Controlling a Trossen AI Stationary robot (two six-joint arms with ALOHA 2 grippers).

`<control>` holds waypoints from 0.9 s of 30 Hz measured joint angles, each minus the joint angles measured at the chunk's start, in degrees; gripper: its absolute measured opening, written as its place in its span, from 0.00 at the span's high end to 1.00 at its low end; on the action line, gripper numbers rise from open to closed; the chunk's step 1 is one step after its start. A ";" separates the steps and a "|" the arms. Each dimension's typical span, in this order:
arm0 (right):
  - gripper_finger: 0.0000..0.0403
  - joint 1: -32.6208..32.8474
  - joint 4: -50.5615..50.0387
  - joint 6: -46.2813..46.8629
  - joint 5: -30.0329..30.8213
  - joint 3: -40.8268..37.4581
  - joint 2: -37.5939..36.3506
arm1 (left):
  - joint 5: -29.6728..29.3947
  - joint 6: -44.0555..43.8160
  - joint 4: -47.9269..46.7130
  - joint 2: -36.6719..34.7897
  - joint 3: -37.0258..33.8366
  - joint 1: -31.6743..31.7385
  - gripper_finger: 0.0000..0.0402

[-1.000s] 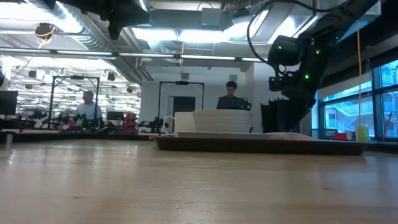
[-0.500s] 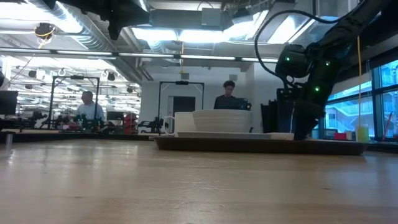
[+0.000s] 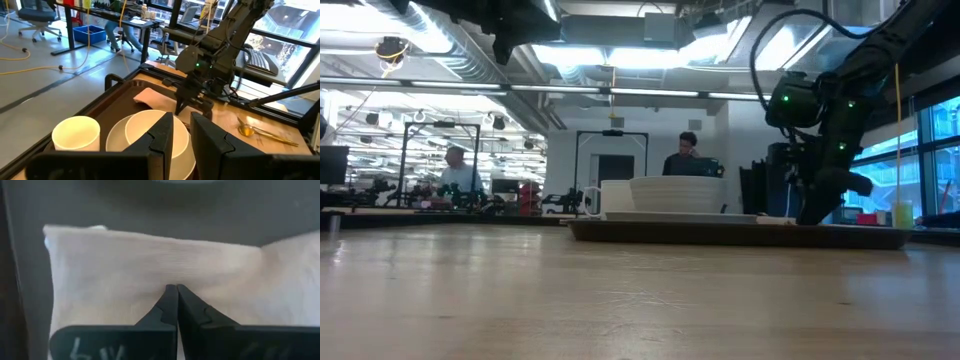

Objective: Set up tray
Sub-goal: Put the brown napkin to the right of the gray plate on the black serving tray

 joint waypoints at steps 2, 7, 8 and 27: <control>0.99 -0.01 0.00 -3.74 -0.83 0.00 0.00 | -0.37 -0.01 0.01 0.00 0.00 0.01 0.85; 0.99 0.03 -0.04 -8.87 -6.20 0.00 0.00 | -0.45 -0.02 0.02 0.00 0.00 0.00 0.85; 0.99 0.03 -0.04 -9.06 -6.42 0.00 0.00 | -0.45 -0.02 0.00 0.00 0.00 0.00 0.85; 0.99 -3.76 -5.73 24.87 -0.45 11.15 -0.18 | -3.45 -1.38 0.00 0.00 0.00 0.01 0.85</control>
